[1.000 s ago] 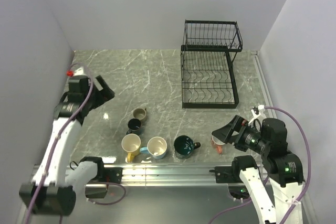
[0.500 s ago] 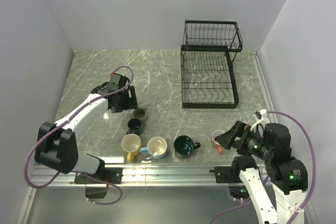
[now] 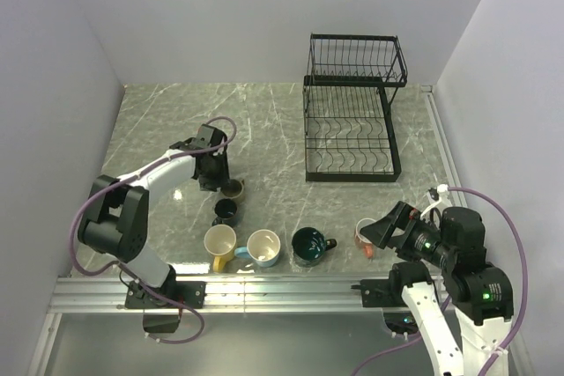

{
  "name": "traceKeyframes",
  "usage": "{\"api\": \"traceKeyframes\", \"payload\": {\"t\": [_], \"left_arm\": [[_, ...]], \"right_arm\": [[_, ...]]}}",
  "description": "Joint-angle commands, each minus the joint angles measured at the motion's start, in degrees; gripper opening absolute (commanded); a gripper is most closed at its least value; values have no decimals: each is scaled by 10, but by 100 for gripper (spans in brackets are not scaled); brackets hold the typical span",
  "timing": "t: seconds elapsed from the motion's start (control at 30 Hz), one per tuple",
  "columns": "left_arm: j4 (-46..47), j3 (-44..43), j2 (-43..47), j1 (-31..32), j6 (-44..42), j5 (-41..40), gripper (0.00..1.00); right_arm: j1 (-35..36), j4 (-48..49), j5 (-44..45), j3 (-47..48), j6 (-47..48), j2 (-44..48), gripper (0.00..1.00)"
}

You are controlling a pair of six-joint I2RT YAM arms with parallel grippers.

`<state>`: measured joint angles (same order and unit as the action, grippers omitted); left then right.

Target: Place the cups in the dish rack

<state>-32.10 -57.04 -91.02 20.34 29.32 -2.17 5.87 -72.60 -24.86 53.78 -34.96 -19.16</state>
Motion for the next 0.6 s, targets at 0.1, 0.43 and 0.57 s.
{"api": "traceKeyframes", "payload": {"t": [0.1, 0.43, 0.57], "left_arm": [[34, -13, -14, 2, -11, 47, 11], [-2, -105, 37, -14, -1, 135, 0], [40, -166, 70, -35, 49, 262, 0]], "right_arm": [[4, 34, 17, -14, -15, 11, 97], [4, 135, -47, 40, -27, -55, 99], [4, 248, -119, 65, -92, -120, 100]]}}
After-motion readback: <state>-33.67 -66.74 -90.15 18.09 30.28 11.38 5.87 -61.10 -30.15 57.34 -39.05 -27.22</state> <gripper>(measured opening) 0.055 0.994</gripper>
